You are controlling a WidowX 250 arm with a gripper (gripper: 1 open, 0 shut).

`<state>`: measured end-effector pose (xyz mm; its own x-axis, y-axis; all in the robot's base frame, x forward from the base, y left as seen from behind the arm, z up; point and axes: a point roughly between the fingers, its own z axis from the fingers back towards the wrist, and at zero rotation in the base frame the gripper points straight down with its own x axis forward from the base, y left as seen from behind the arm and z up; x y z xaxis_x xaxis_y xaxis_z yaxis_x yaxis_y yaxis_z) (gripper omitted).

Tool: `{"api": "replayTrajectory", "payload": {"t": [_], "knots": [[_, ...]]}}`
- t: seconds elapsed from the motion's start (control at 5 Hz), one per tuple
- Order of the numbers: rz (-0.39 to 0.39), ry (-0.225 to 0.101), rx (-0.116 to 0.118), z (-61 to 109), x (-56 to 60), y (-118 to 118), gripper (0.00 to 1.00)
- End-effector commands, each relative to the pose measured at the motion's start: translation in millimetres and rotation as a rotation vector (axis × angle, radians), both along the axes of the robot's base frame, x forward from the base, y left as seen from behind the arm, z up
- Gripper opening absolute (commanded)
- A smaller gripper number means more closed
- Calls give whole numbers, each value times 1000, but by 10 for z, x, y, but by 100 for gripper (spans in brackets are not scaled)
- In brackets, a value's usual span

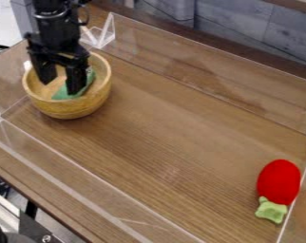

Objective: Remove the green stick from the brown bowl and put it on the table

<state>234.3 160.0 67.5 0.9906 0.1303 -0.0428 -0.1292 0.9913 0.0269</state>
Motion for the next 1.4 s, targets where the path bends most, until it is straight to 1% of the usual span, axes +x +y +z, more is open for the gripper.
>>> {"api": "replayTrajectory", "payload": {"t": [0.0, 0.2, 0.4, 0.6, 1.0, 1.2], "knots": [[42, -51, 38, 88, 192, 101, 100], [69, -56, 42, 37, 295, 127, 100], [106, -56, 46, 68, 327, 172, 100], [142, -51, 50, 84, 334, 211, 100], [36, -39, 47, -32, 551, 339, 100], [-5, -33, 44, -94, 642, 412, 100]]}}
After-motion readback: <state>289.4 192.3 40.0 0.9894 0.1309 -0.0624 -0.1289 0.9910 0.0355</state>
